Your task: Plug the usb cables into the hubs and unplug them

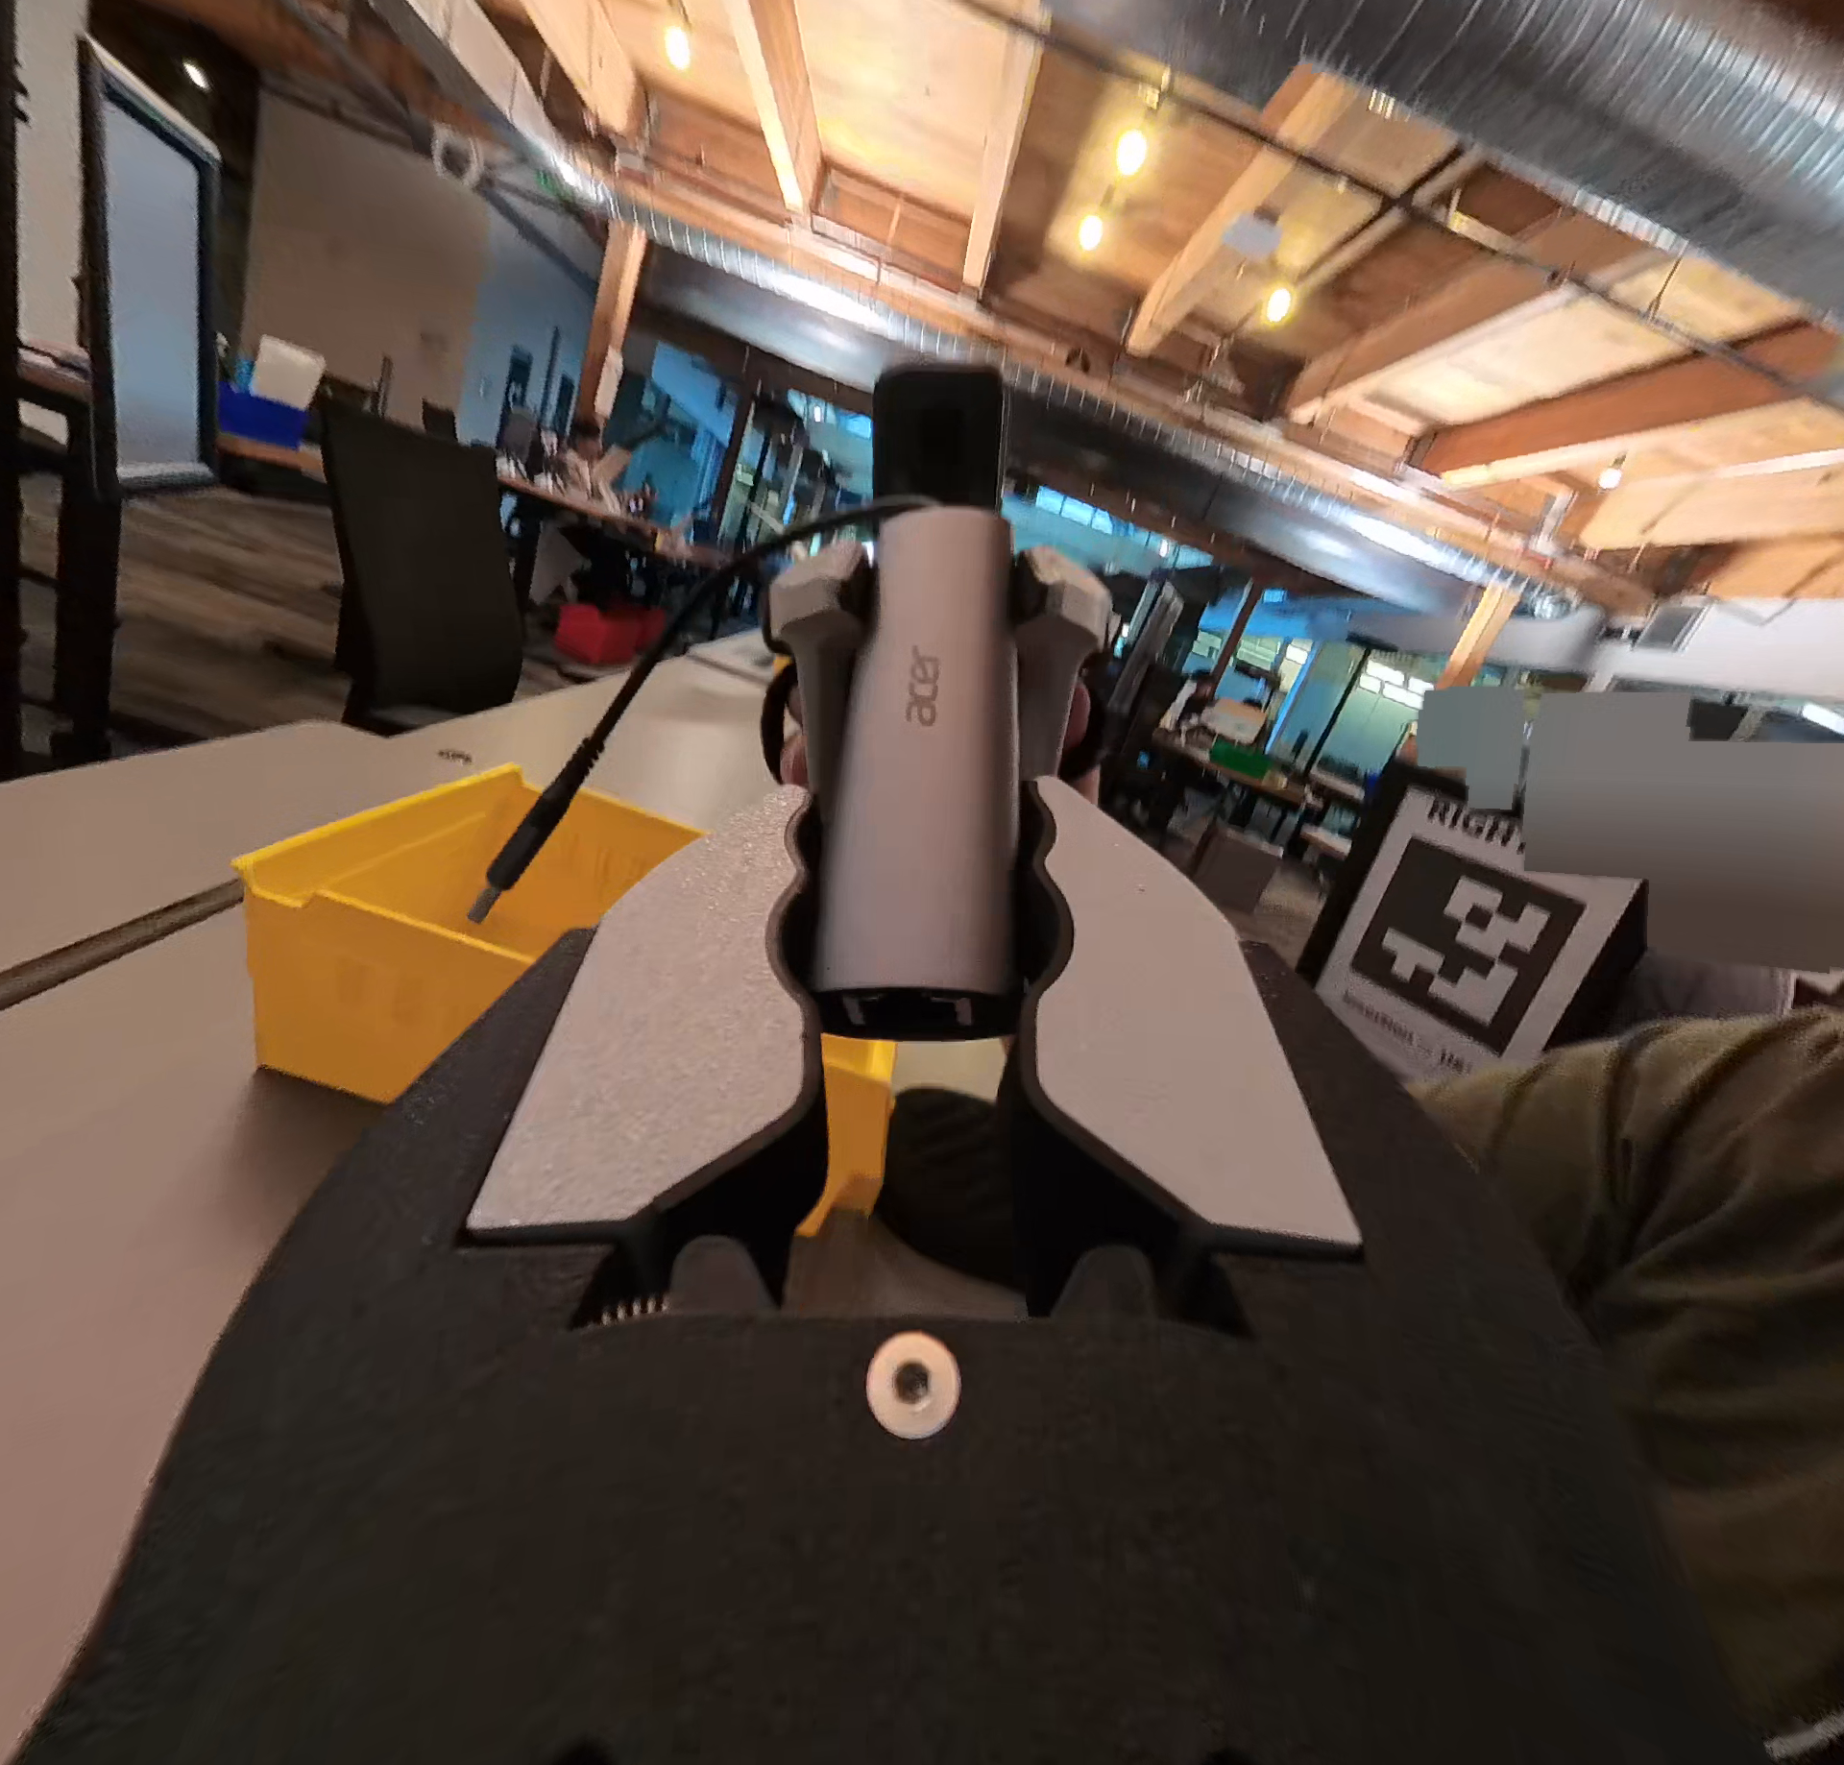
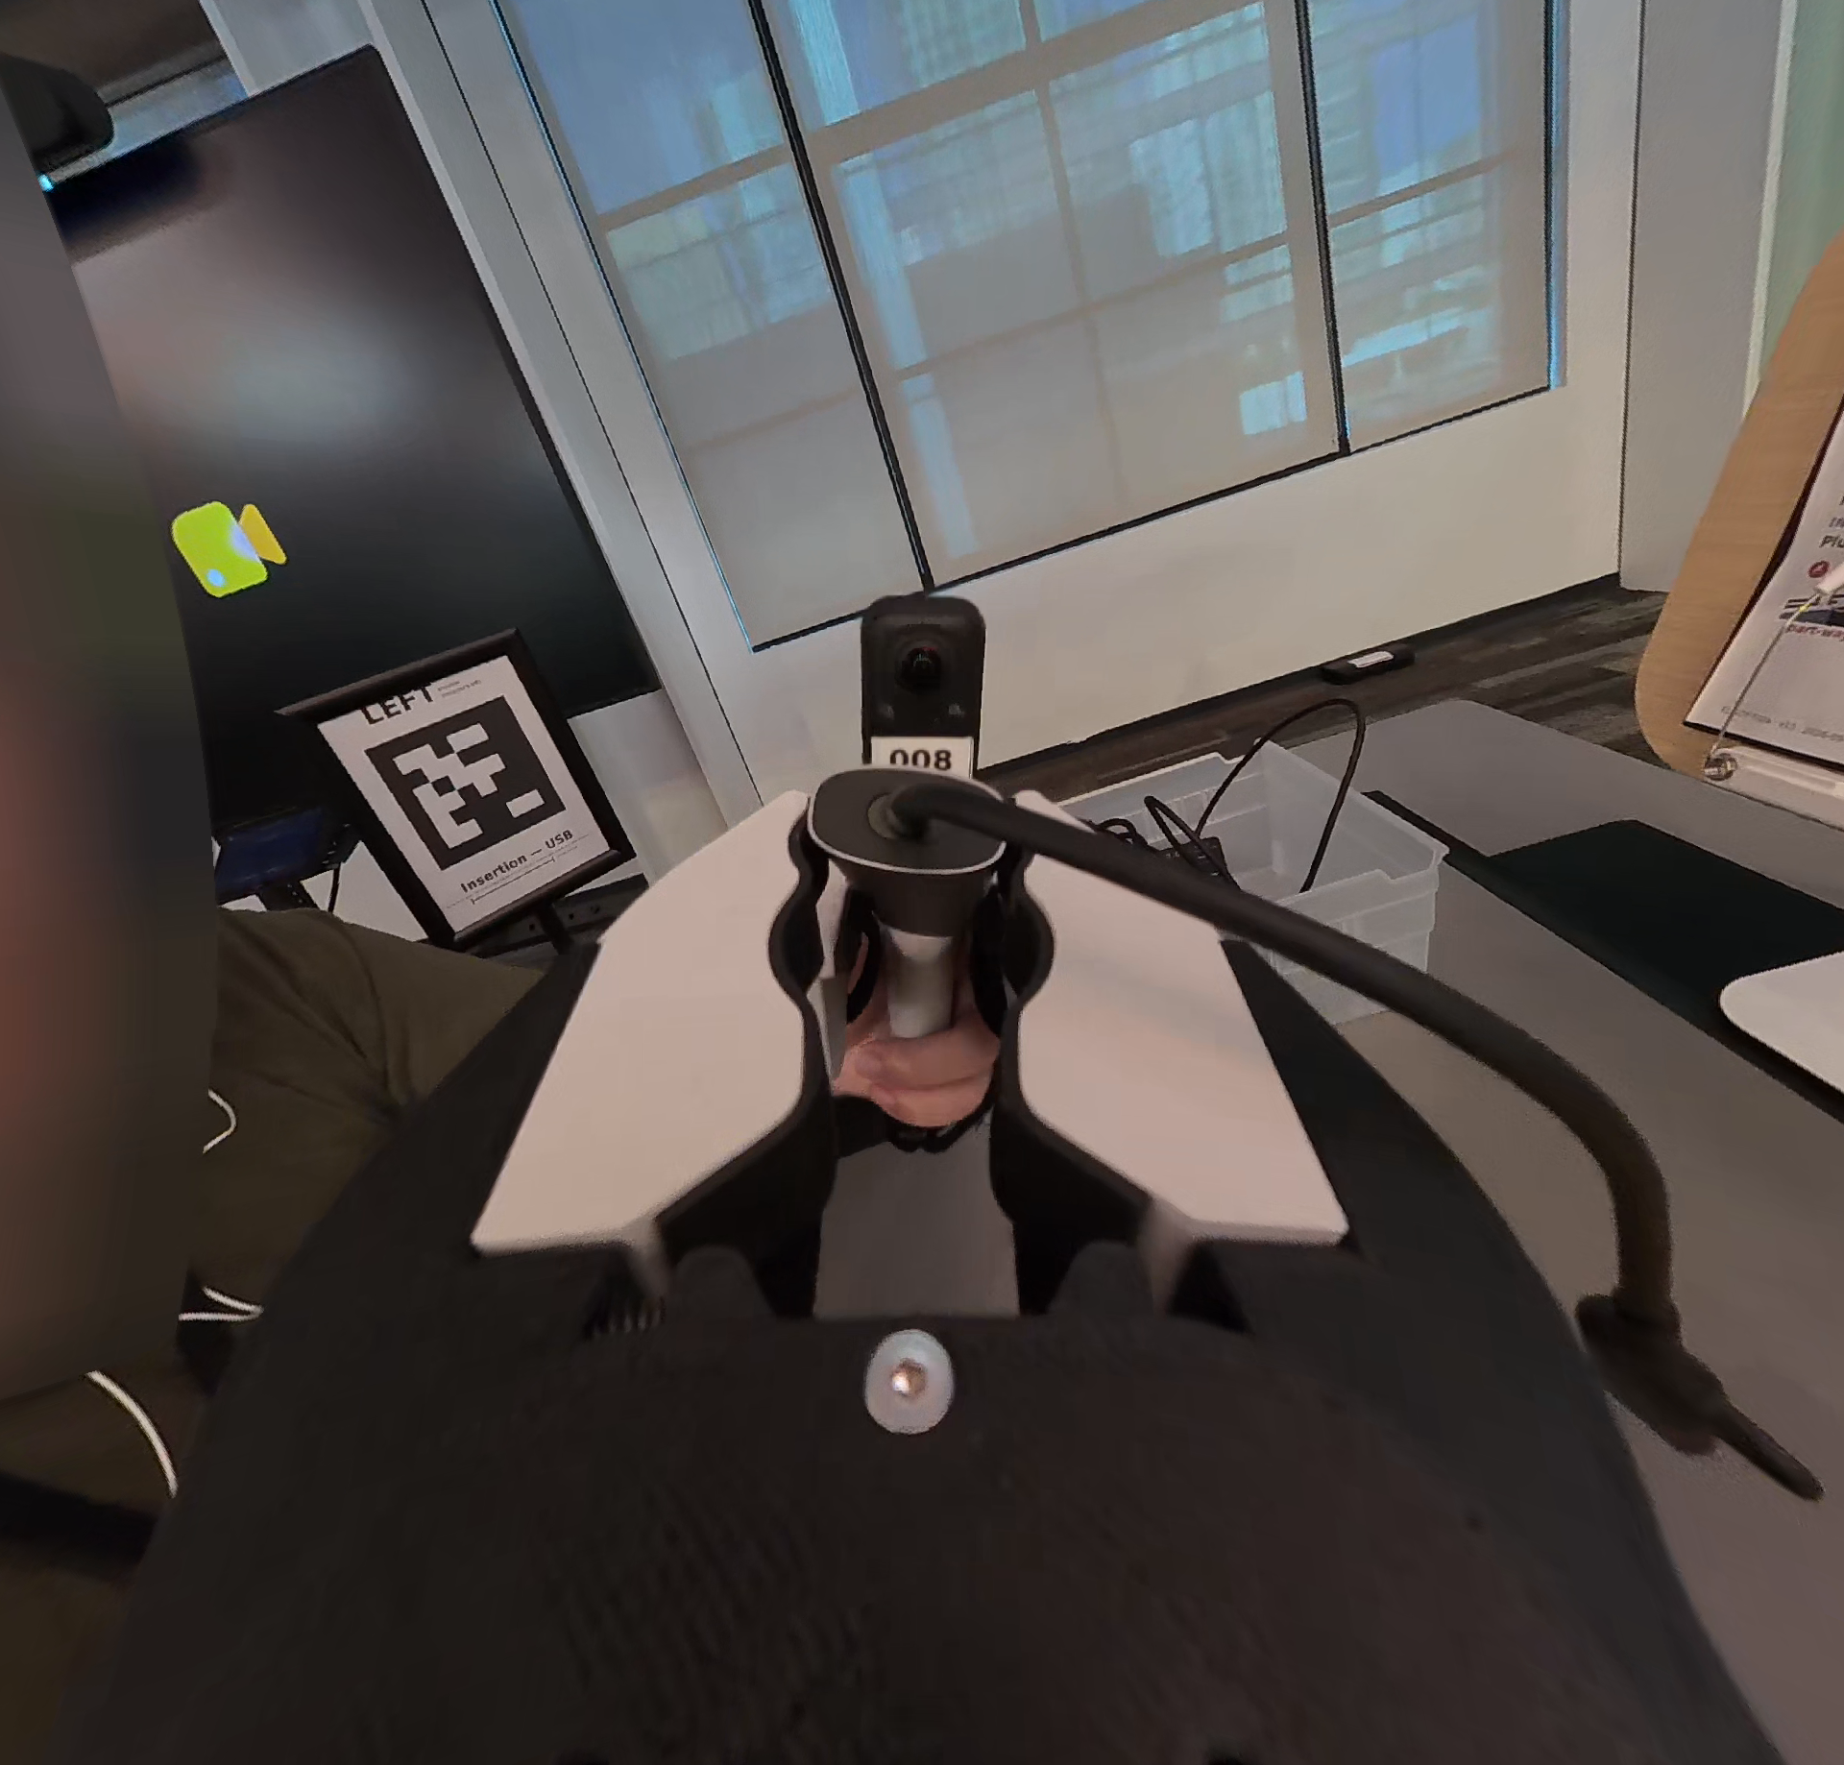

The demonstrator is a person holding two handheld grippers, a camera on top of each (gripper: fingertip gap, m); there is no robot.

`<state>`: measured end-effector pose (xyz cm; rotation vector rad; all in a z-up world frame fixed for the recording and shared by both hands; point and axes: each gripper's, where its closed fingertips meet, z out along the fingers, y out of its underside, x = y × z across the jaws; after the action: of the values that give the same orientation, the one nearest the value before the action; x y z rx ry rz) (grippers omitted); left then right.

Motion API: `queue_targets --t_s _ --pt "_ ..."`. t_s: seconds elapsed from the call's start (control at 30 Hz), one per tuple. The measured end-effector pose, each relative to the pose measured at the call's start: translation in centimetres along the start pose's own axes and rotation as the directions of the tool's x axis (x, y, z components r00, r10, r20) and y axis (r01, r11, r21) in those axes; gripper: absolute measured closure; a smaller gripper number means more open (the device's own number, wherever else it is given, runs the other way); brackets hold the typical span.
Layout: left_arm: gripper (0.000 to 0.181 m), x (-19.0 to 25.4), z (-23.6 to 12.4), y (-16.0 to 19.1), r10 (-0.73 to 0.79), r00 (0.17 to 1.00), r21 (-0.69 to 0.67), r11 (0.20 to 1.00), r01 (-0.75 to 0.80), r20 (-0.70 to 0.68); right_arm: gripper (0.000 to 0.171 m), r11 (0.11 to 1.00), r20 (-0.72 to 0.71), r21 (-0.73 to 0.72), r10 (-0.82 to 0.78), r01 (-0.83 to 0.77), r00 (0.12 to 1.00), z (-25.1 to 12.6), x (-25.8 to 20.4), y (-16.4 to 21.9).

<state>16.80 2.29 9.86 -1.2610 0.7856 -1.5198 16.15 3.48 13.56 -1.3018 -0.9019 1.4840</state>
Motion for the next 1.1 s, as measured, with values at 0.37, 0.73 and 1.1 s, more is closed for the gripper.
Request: queue_targets --t_s 0.37,0.73,1.1 --pt "0.145 0.9 0.0 1.0 0.189 0.982 -0.16 0.969 -0.188 -0.009 0.138 0.999 0.081 -0.012 -0.039 0.04 0.996 -0.1 -0.9 0.4" --pt "0.143 2.1 0.0 0.5 0.198 0.978 -0.114 0.972 -0.205 -0.073 0.137 0.989 0.172 0.038 -0.146 0.142 0.974 -0.2 -2.0 0.6" --pt "0.144 2.1 0.1 0.6 0.29 0.956 -0.12 0.949 -0.292 -0.041 0.138 0.977 0.217 0.104 -0.203 0.184 0.955 -0.5 -2.3 0.5"
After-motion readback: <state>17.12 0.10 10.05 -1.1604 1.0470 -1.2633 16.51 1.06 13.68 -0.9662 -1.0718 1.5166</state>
